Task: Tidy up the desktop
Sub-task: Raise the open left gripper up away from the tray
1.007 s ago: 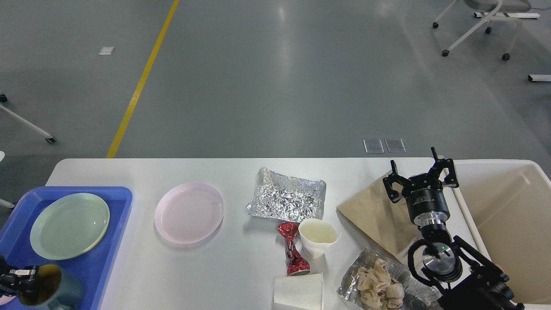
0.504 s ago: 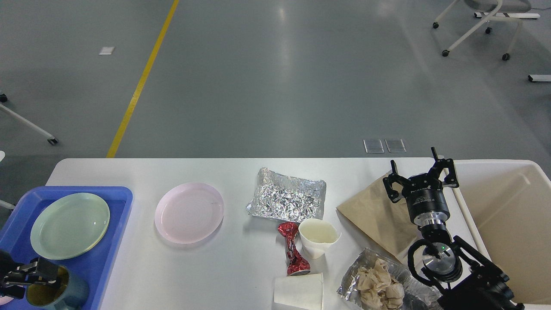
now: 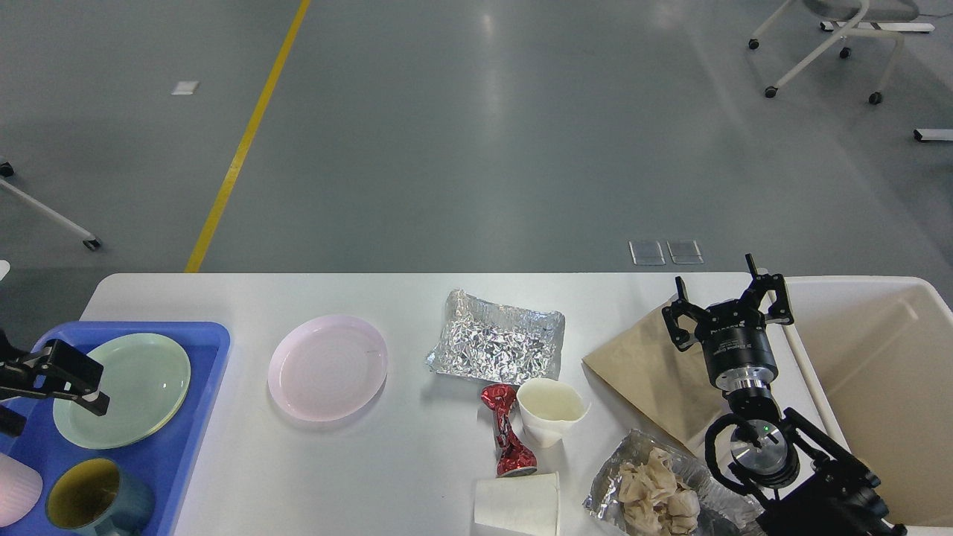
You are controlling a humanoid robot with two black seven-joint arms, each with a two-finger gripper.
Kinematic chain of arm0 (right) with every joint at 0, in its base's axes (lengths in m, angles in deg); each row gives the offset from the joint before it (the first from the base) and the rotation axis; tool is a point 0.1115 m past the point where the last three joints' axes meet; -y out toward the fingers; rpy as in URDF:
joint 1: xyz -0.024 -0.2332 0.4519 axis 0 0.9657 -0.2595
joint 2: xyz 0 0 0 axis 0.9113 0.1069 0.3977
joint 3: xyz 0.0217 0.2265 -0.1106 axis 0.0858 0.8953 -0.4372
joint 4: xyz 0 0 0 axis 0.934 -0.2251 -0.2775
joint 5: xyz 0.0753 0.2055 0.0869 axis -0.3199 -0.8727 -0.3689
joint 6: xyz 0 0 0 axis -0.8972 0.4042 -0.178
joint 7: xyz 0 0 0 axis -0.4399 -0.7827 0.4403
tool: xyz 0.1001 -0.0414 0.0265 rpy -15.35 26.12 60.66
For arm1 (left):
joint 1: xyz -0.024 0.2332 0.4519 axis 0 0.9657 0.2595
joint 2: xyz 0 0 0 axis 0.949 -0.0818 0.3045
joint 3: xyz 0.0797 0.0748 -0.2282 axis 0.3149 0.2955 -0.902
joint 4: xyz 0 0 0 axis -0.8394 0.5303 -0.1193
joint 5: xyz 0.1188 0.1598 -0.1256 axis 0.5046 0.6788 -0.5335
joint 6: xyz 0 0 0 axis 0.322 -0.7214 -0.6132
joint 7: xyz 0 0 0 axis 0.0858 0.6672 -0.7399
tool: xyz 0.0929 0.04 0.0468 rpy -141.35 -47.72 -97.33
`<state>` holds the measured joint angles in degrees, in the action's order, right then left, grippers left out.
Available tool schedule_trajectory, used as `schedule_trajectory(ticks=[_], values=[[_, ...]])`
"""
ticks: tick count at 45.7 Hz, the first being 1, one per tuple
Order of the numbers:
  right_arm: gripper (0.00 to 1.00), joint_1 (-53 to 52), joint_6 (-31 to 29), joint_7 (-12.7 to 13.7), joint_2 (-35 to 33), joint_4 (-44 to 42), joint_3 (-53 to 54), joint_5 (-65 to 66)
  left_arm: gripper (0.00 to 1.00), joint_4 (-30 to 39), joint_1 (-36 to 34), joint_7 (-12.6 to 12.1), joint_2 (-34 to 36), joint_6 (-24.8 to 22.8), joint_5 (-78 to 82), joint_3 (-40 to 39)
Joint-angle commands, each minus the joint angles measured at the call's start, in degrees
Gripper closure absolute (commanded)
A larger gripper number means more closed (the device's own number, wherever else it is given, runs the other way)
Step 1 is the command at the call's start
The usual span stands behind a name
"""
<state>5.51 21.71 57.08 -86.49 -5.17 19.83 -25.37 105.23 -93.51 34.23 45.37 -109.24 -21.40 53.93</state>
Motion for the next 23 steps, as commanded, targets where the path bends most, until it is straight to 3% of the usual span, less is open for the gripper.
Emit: schedule_trajectory(ticks=[1,14,17,23], values=[[0.0,0.0,0.0,0.0,0.0,0.0,0.0,0.0,0.04,3.8,-10.9,0.0,-7.0,-2.6,-5.1,5.5],[0.0,0.0,0.0,0.0,0.0,0.0,0.0,0.0,0.04,7.9,-28.4,-1.1,-26.1,-8.7,-24.6,11.6],[0.0,0.0,0.0,0.0,0.0,0.0,-0.1,0.0,0.04,9.1,-31.2,-3.2,-29.6,-8.7,-29.8,11.6],[0.0,0.0,0.0,0.0,0.1,-0.1,0.0,0.0,0.04,12.3,-35.8,-10.3,-34.7,-8.7,-38.3,11.5]])
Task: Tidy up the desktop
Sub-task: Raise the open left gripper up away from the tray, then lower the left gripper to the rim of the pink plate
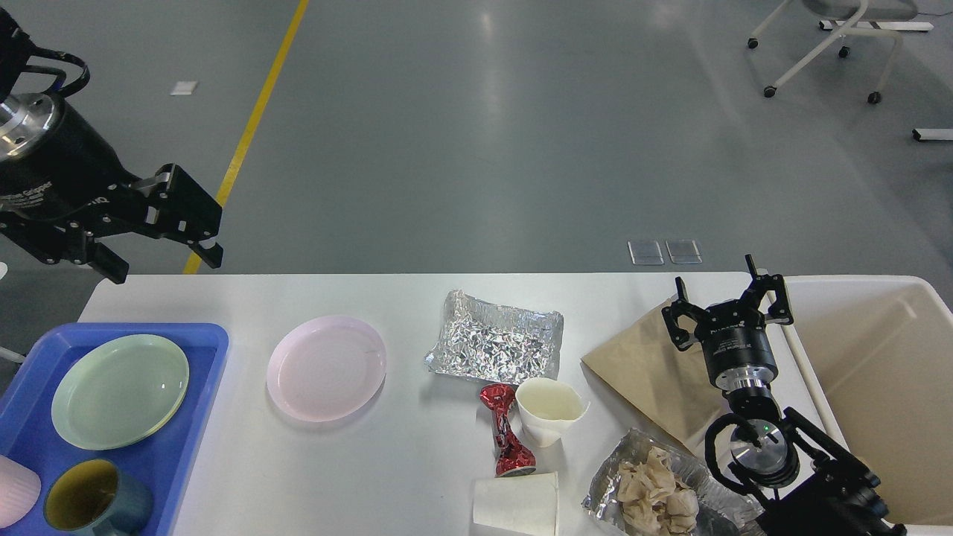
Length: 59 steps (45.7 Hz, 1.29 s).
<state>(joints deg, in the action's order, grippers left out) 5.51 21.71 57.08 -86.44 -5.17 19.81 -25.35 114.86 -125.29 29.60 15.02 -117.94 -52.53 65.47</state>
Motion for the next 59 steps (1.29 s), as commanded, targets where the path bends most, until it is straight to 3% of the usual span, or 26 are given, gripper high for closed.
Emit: schedule_trajectory(ticks=[1,4,7,13,35,51,59], values=[[0.0,0.0,0.0,0.0,0.0,-0.1,0.0,0.0,0.04,3.3,-5.0,-6.7,-4.8,0.0,-8.4,-0.1],[0.0,0.0,0.0,0.0,0.0,-0.1,0.0,0.0,0.04,5.6,-7.8,-9.3,-6.0,0.0,-12.1,-0.3],[0.0,0.0,0.0,0.0,-0.1,-0.1,0.0,0.0,0.04,7.8,-10.1,-10.3,-7.1,0.0,-15.0,-0.4],[0.0,0.0,0.0,0.0,-0.1,-0.1,0.0,0.0,0.04,11.1,-12.6,-10.3,-7.9,0.0,-19.2,-0.4],[0.0,0.0,0.0,0.0,-0.1,-0.1,0.0,0.0,0.04,11.1,-11.4,-10.3,-8.3,0.2,-19.7,-0.1],[0.0,0.0,0.0,0.0,-0.1,-0.1,0.0,0.0,0.04,11.1,-8.7,-10.0,-8.8,6.0,-19.5,-0.7],[0.0,0.0,0.0,0.0,-0.1,0.0,0.0,0.0,0.05,10.4,-3.3,-10.2,-8.7,7.3,-20.2,-1.7]])
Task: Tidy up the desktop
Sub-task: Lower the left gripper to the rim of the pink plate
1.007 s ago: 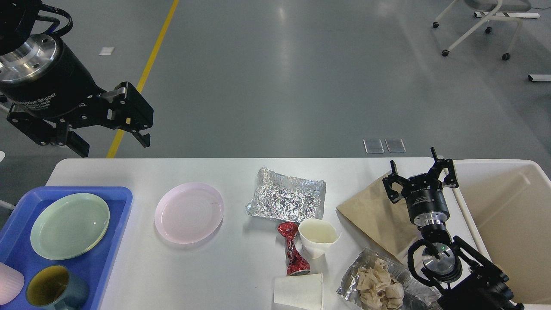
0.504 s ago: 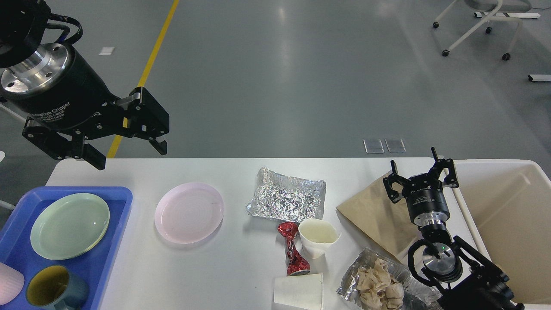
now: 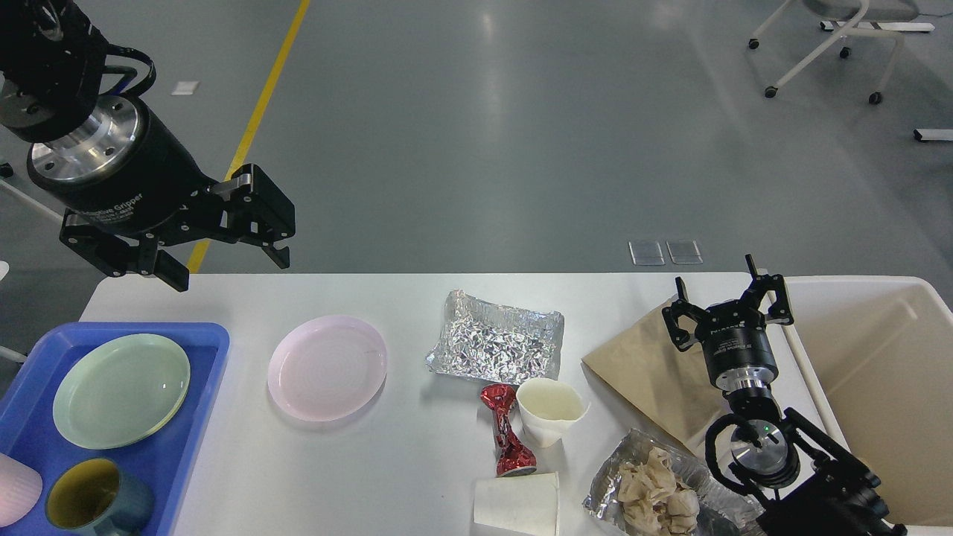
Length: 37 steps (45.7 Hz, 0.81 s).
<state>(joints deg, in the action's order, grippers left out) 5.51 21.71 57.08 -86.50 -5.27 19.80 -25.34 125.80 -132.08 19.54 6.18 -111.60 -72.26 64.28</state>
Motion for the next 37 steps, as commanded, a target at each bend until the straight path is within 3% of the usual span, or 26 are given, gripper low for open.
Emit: schedule_trajectory(ticks=[1,18,25,31,34,37], values=[[0.0,0.0,0.0,0.0,0.0,0.1,0.0,0.0,0.06,-0.9,4.5,-0.2,0.3,1.1,-0.9,-0.4],[0.0,0.0,0.0,0.0,0.0,0.1,0.0,-0.1,0.1,-12.6,26.2,-0.4,0.1,2.9,-11.2,0.7],[0.0,0.0,0.0,0.0,0.0,0.1,0.1,-0.1,0.1,-17.7,39.8,-2.5,1.0,15.2,-16.8,-0.2],[0.0,0.0,0.0,0.0,0.0,0.1,0.1,0.0,0.1,-19.5,47.4,-8.0,1.9,29.3,-17.3,-6.7],[0.0,0.0,0.0,0.0,0.0,0.1,0.0,-0.1,0.09,-19.9,50.1,-10.5,4.2,33.3,-17.3,-11.0],[0.0,0.0,0.0,0.0,0.0,0.1,0.1,-0.1,0.08,-20.8,52.7,-11.2,6.6,35.2,-17.3,-14.5]])
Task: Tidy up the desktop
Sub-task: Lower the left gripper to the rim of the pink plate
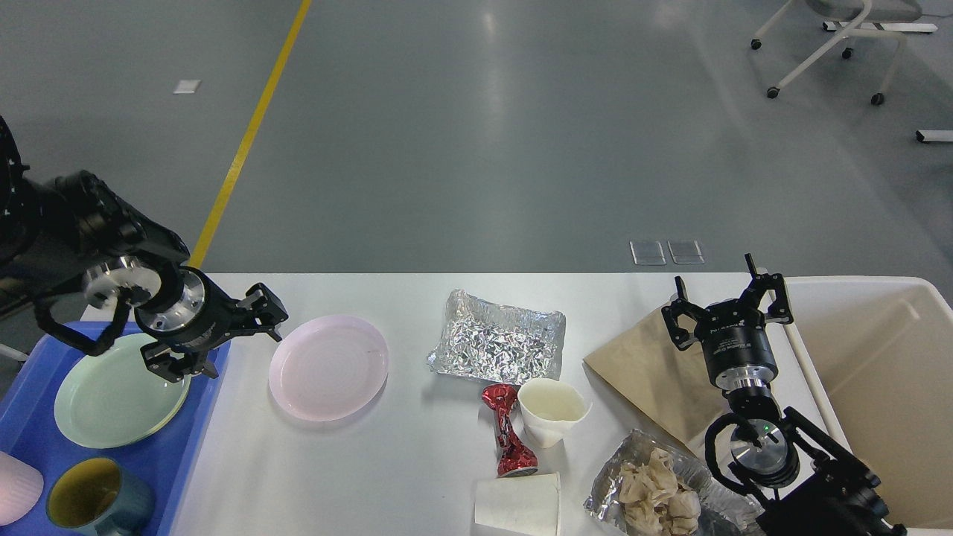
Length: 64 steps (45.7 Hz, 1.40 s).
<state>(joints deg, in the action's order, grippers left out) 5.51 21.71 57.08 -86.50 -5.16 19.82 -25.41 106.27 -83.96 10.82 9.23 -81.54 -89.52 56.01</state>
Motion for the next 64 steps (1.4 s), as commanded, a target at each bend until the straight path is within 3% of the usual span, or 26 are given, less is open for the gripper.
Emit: schedule_trajectory(ticks=[1,10,17,30,39,48,55,64], values=[[0.0,0.1,0.0,0.0,0.0,0.0,0.0,0.1,0.08,-1.7,5.7,-2.5,3.8,5.6,0.0,-7.1],[0.0,0.0,0.0,0.0,0.0,0.0,0.0,0.0,0.07,-5.4,14.7,-1.7,4.9,10.3,0.1,-11.5],[0.0,0.1,0.0,0.0,0.0,0.0,-0.1,0.0,0.07,-11.4,21.7,-2.1,4.4,10.8,0.8,-15.5],[0.0,0.0,0.0,0.0,0.0,0.0,-0.1,0.0,0.08,-18.8,28.8,-2.1,3.9,11.7,0.0,-21.1],[0.0,0.0,0.0,0.0,0.0,0.0,-0.1,0.1,0.12,-20.7,30.6,-1.8,3.8,15.6,-0.4,-22.1],[0.0,0.0,0.0,0.0,0.1,0.0,0.0,0.1,0.13,-22.0,31.2,-1.7,3.8,15.3,0.1,-22.7],[0.0,0.0,0.0,0.0,0.1,0.0,0.0,0.1,0.23,-22.1,31.7,-1.7,3.6,15.1,0.5,-23.1],[0.0,0.0,0.0,0.0,0.1,0.0,-0.1,0.1,0.27,-22.5,31.9,-1.7,3.7,14.6,3.7,-23.2]])
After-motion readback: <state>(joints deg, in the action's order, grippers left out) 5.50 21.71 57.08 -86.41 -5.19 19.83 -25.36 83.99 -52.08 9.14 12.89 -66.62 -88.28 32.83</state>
